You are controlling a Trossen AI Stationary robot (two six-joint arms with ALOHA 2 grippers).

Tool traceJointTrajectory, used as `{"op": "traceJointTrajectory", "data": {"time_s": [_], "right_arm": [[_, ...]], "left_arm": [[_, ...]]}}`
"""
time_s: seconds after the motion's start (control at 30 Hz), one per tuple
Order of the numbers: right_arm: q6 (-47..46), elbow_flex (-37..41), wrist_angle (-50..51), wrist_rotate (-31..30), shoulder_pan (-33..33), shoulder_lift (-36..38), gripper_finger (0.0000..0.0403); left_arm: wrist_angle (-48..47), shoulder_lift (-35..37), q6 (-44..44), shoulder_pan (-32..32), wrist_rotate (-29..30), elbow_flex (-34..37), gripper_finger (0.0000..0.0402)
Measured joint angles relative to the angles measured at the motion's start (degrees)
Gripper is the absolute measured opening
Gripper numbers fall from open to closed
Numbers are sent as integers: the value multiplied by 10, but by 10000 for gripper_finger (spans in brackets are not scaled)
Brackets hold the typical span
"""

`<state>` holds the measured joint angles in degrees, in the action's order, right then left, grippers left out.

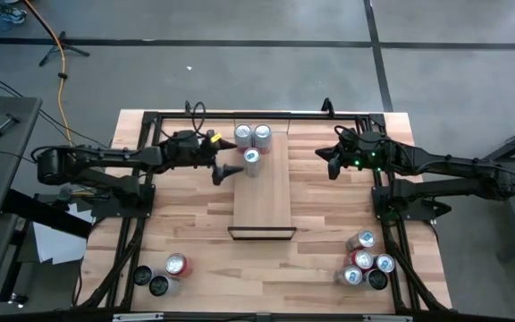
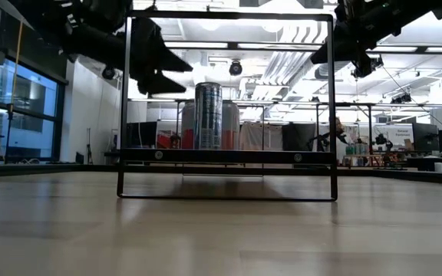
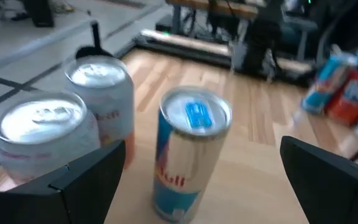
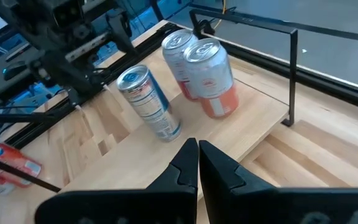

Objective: Place canned beverage on shelf
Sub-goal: Put the blue soda can on the shelf

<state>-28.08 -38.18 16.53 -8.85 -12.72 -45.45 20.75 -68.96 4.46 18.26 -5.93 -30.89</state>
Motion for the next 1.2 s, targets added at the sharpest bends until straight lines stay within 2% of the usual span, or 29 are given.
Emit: {"op": "traceJointTrajectory", "data": {"time_s": [0.1,0.3,0.5,0.77,0.97,1.2], "right_arm": [[0,0,0,-1,0,0,0],[-19,0,0,3,0,0,0],[-28,0,0,4,0,0,0],[-31,0,0,9,0,0,0],[-30,0,0,9,0,0,0],[-30,0,2,9,0,0,0]], "left_arm": [[17,-33,-24,7,-25,0,386],[65,-94,-53,21,-29,-18,386],[66,-153,-81,28,-88,-60,386],[65,-179,-93,28,-118,-88,378],[62,-178,-105,28,-120,-89,322],[62,-178,-114,27,-119,-89,201]]}}
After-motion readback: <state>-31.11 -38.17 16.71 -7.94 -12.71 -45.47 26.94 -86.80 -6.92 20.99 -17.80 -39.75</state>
